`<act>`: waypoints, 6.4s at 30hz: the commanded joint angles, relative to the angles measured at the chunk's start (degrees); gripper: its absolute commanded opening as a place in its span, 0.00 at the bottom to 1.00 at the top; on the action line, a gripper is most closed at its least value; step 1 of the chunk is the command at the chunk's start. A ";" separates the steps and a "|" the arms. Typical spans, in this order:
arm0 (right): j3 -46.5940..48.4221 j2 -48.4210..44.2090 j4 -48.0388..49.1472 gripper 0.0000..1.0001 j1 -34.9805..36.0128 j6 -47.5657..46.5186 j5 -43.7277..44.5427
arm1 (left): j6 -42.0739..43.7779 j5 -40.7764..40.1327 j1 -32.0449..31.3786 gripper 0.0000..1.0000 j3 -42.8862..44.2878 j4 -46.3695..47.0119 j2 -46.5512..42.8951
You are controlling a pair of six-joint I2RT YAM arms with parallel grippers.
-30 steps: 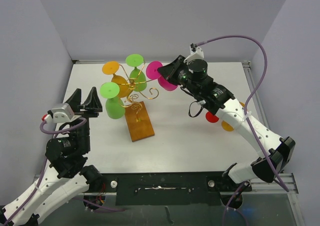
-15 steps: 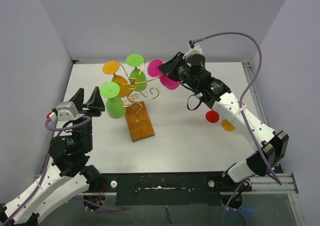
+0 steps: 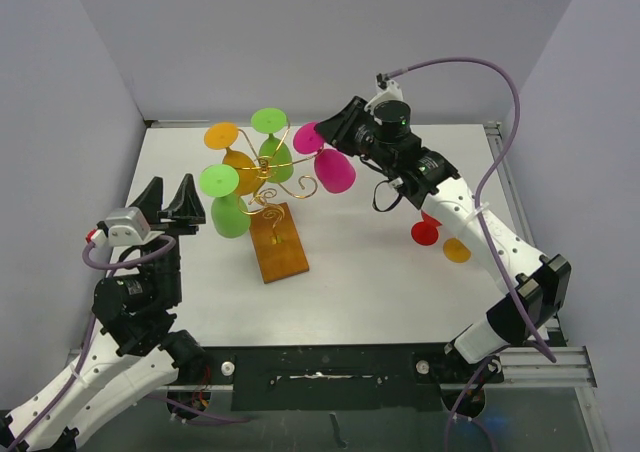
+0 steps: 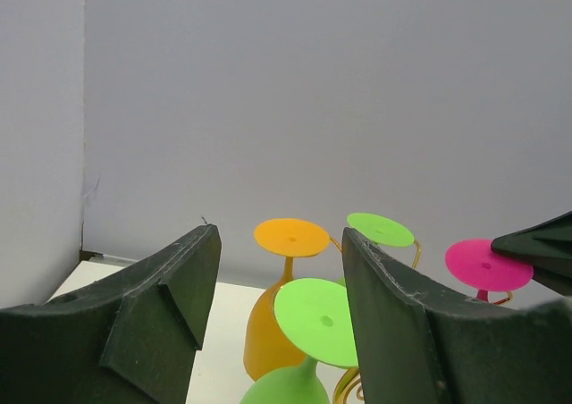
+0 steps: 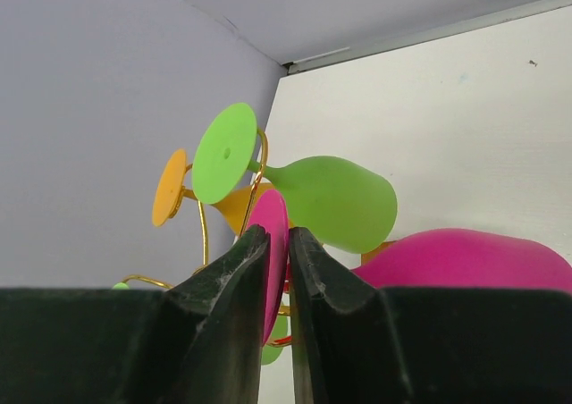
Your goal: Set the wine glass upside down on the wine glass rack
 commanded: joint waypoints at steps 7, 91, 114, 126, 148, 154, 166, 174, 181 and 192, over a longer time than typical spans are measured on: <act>2.62 1.43 3.06 0.18 -0.27 -1.00 -2.29 | 0.32 0.07 -0.08 0.56 1.26 0.86 0.21; -28.82 -16.82 -13.91 0.00 -22.62 -30.84 6.62 | -20.73 34.55 -0.30 0.68 24.50 -32.97 9.51; -35.25 -47.46 20.23 0.00 -16.50 -21.15 0.73 | -49.47 49.24 -0.51 0.65 33.64 -11.02 32.16; -31.93 -44.44 30.63 0.00 -6.38 -25.92 3.89 | -58.28 49.06 -0.86 0.64 41.37 -11.05 40.87; -30.44 -35.13 51.58 0.00 18.76 -51.52 11.26 | -75.35 31.46 -1.22 0.60 37.59 -6.25 42.55; -31.75 -35.01 53.85 0.00 19.13 -49.29 9.63 | -75.88 26.88 -1.22 0.48 36.92 -3.68 41.91; -35.27 -36.82 55.50 0.00 19.21 -43.38 9.09 | -76.07 23.43 -1.22 0.30 37.77 -3.14 42.65; -35.28 -35.96 56.57 0.00 19.25 -42.66 8.09 | -77.86 23.90 -1.22 0.36 37.40 -4.52 43.23; -35.57 -36.03 56.55 0.00 19.24 -41.65 6.39 | -78.09 24.01 -1.22 0.38 37.75 -3.80 43.84; -37.79 -37.09 55.75 0.00 19.19 -37.63 4.61 | -78.41 23.25 -1.19 0.28 37.34 0.36 43.92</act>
